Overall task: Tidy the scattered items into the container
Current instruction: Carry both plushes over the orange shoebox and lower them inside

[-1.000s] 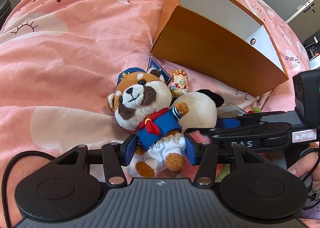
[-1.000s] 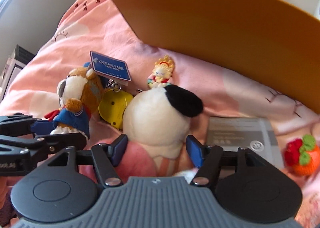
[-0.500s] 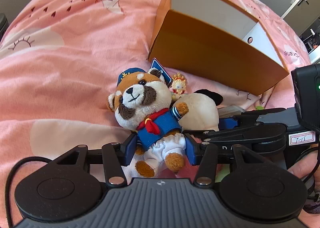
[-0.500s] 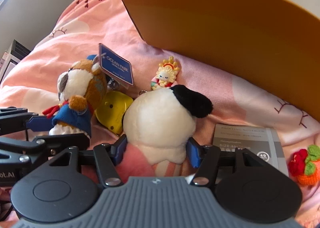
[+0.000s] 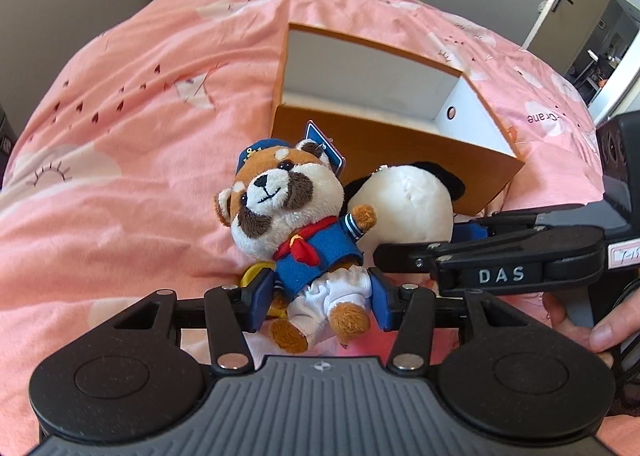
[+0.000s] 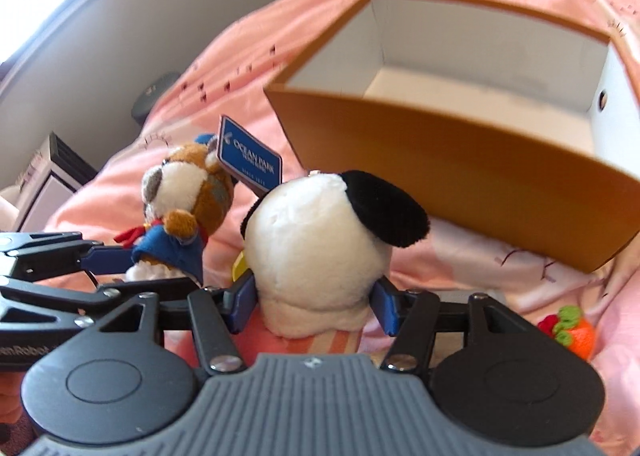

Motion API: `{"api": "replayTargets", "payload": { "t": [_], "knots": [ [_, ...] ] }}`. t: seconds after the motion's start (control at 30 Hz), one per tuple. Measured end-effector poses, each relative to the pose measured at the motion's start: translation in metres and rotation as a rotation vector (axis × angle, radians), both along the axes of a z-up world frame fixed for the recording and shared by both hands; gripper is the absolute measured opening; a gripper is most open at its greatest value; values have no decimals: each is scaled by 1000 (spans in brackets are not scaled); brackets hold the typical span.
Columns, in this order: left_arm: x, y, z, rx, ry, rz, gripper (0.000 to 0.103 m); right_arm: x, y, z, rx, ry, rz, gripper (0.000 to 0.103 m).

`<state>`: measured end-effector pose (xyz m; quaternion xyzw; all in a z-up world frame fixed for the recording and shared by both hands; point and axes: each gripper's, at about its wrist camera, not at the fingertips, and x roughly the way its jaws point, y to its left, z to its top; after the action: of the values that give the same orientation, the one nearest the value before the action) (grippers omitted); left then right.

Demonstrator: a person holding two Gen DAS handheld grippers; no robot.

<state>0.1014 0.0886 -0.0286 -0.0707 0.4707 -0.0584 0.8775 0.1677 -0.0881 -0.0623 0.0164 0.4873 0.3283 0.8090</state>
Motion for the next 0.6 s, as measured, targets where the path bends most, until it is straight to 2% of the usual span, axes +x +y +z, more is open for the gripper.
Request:
{"api": "replayTargets", "payload": {
  "t": [0.33, 0.6],
  "knots": [
    [10, -20, 44, 108, -138, -130, 57, 10, -33, 52, 99, -77, -65, 62],
    [47, -35, 79, 177, -242, -228, 57, 51, -57, 93, 156, -142, -142, 62]
  ]
}}
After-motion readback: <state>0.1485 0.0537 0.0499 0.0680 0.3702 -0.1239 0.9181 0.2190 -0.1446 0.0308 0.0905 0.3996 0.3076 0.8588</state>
